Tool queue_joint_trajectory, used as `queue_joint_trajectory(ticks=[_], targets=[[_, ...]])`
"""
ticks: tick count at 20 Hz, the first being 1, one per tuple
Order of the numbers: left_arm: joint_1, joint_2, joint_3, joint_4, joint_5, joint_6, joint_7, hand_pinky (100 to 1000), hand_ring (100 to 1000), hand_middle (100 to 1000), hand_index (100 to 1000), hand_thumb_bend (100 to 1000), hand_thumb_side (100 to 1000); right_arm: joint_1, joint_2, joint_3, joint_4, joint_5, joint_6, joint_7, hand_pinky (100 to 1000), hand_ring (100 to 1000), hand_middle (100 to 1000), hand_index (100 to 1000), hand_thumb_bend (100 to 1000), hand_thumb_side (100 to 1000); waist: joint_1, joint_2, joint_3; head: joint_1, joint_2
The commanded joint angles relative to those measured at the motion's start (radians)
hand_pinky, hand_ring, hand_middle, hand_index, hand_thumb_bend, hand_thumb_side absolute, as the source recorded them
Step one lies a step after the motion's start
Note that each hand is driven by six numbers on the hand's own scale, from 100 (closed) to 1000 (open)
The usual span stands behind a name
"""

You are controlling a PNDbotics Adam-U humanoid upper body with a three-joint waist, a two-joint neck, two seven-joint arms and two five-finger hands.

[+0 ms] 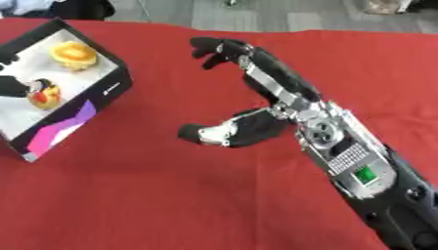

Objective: Pick up the objects with one hand, pass them to the other hand, and then place them into the box on the other side of the table.

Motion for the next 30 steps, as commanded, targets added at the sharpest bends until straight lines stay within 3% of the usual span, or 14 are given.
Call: queue_joint_trajectory(ticks=[1,6,9,15,20,25,28,30], targets=[[-0.023,0.021,0.020,0.020,-0.043,-0.004,-0.018,882,815,771,799,823,323,-0.014,-0.015,-0.013,-0.028,-0.008,0.004,-0.003,923,789,817,945,625,496,-0.006,-0.011,0.000,-0.001,-0.010],[-0.025,0.015,0.028,0.018,-0.059,-0.006,-0.013,873,800,754,777,802,337,-0.015,-0.017,-0.018,-0.031,-0.013,0.007,-0.008,923,788,815,944,622,493,-0.005,-0.011,0.000,-0.004,-0.009],[-0.023,0.016,0.033,-0.014,-0.043,-0.011,0.002,862,772,728,740,795,397,-0.018,-0.021,-0.025,-0.038,-0.021,0.009,-0.010,923,788,812,943,760,459,-0.004,-0.013,0.000,-0.005,-0.007],[-0.008,0.028,0.022,-0.142,0.025,-0.045,0.021,856,755,710,723,797,465,-0.040,-0.077,-0.067,-0.079,-0.054,0.048,0.006,922,789,811,930,734,415,-0.007,-0.024,-0.007,-0.032,0.003],[0.012,0.043,0.008,-0.227,0.079,-0.049,0.004,864,750,699,713,787,457,-0.051,-0.182,-0.130,-0.136,-0.069,0.133,0.117,919,790,809,910,710,379,-0.010,-0.032,-0.021,-0.048,0.009],[0.025,0.054,0.004,-0.266,0.093,-0.038,0.005,865,751,699,713,783,457,-0.029,-0.299,-0.196,-0.162,-0.155,0.218,0.253,927,790,804,906,683,359,-0.011,-0.033,-0.031,-0.051,0.011],[0.028,0.056,0.003,-0.276,0.097,-0.034,0.004,866,751,699,713,780,459,-0.029,-0.360,-0.235,-0.132,-0.228,0.227,0.317,934,795,803,893,657,307,-0.010,-0.033,-0.032,-0.057,0.015],[0.028,0.055,0.002,-0.279,0.099,-0.032,0.003,866,751,699,713,781,459,-0.042,-0.394,-0.249,-0.088,-0.253,0.204,0.373,933,799,803,885,644,294,-0.009,-0.034,-0.032,-0.060,0.017]])
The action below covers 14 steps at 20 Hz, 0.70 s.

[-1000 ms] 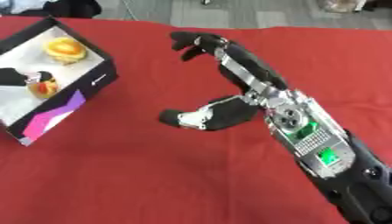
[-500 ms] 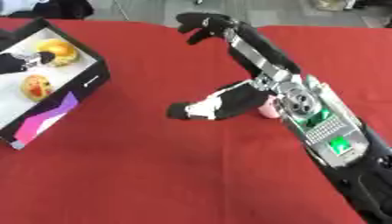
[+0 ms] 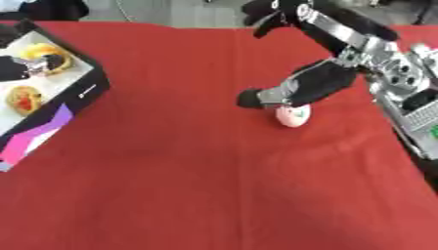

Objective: Pick up the objects with one hand, pass them to the other hand, and then place them into the box on the other side of the table.

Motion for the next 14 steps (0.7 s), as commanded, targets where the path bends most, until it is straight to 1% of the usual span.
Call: queue_joint_trajectory(ticks=[1,4,7,9,13,14], targets=[[-0.009,0.044,0.006,-0.021,0.006,0.005,0.000,866,751,700,713,780,460,-0.035,-0.073,-0.033,0.057,-0.040,-0.030,0.089,933,802,804,883,637,282,-0.007,-0.033,0.001,-0.007,0.006],[-0.013,0.041,0.003,-0.023,0.005,0.007,-0.004,866,752,700,714,778,461,-0.062,-0.086,-0.034,0.162,-0.020,-0.091,0.188,936,810,807,882,620,249,-0.006,-0.032,0.004,-0.013,0.007],[-0.015,0.040,0.003,-0.021,0.001,0.009,-0.008,866,752,700,714,778,462,-0.091,-0.079,-0.039,0.267,0.016,-0.149,0.257,936,814,808,870,612,215,-0.005,-0.032,0.008,-0.018,0.007],[-0.016,0.038,0.004,-0.019,0.001,0.011,-0.008,866,752,700,713,777,462,-0.108,-0.071,-0.044,0.327,0.038,-0.183,0.283,934,814,805,862,601,190,-0.005,-0.030,0.011,-0.022,0.006],[-0.020,0.035,0.003,-0.018,0.000,0.013,-0.012,866,752,701,713,777,463,-0.134,-0.053,-0.044,0.418,0.070,-0.232,0.303,932,815,801,856,589,160,-0.007,-0.028,0.017,-0.029,0.002],[-0.022,0.034,0.003,-0.019,0.000,0.012,-0.012,866,752,700,713,777,463,-0.140,-0.048,-0.043,0.436,0.082,-0.242,0.304,932,816,801,856,541,216,-0.007,-0.027,0.018,-0.031,0.001]])
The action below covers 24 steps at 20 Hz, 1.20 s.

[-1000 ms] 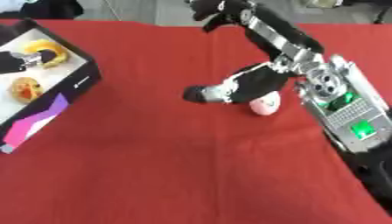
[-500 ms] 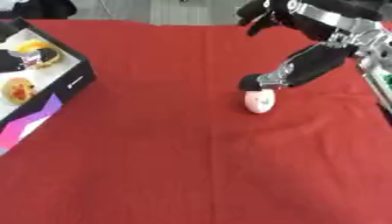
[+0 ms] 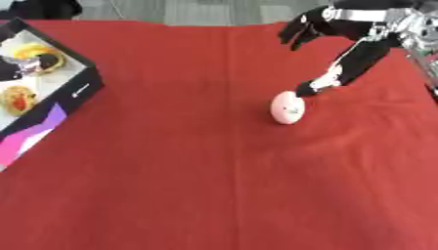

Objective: Pick up the objects with one hand, pass them to the other hand, and then place them into the box on the other side of the table.

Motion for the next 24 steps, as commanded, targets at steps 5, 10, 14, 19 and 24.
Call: queue_joint_trajectory(ticks=[5,10,14,19,24], targets=[[-0.027,0.031,0.007,-0.016,-0.001,0.002,-0.002,865,752,700,711,778,463,-0.038,0.020,0.003,0.116,0.116,-0.075,-0.001,926,821,802,854,535,214,-0.007,-0.025,0.010,-0.018,-0.006],[-0.031,0.029,0.008,-0.017,-0.002,0.005,-0.003,866,752,700,710,780,463,-0.041,0.046,0.013,0.206,0.172,-0.121,0.007,927,819,797,851,516,222,-0.006,-0.022,0.016,-0.025,-0.003],[-0.036,0.026,0.019,-0.017,0.002,0.007,0.006,866,752,698,709,782,464,-0.049,0.059,0.013,0.255,0.178,-0.158,0.031,928,817,790,838,515,208,-0.005,-0.020,0.020,-0.027,0.000],[-0.040,0.026,0.026,-0.012,0.006,0.010,0.015,867,751,696,708,784,464,-0.058,0.064,0.012,0.289,0.193,-0.184,0.068,926,818,790,837,515,204,-0.006,-0.018,0.024,-0.030,-0.001],[-0.039,0.024,0.024,-0.009,0.008,0.010,0.014,867,751,695,706,784,463,-0.057,0.071,0.009,0.327,0.243,-0.199,0.055,921,817,787,831,513,190,-0.007,-0.017,0.026,-0.031,-0.003]])
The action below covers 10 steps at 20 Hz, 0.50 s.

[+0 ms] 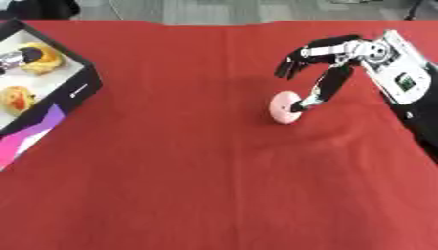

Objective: Pick up the objects with one hand, pass them to the other hand, and then place them into the box on the other side of the table.

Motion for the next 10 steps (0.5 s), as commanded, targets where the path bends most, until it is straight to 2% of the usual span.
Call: queue_joint_trajectory(ticks=[1,10], targets=[[-0.018,0.025,0.017,-0.006,0.006,0.001,0.004,867,751,694,706,784,463,-0.019,-0.008,-0.010,0.016,0.033,-0.014,-0.009,921,817,786,831,511,191,-0.007,-0.017,0.002,-0.004,-0.003],[-0.020,0.022,0.019,-0.007,0.006,0.003,0.007,867,751,693,705,784,463,-0.017,0.002,-0.008,0.041,0.058,-0.034,-0.024,909,783,740,796,462,182,-0.004,-0.011,0.004,-0.005,0.000]])
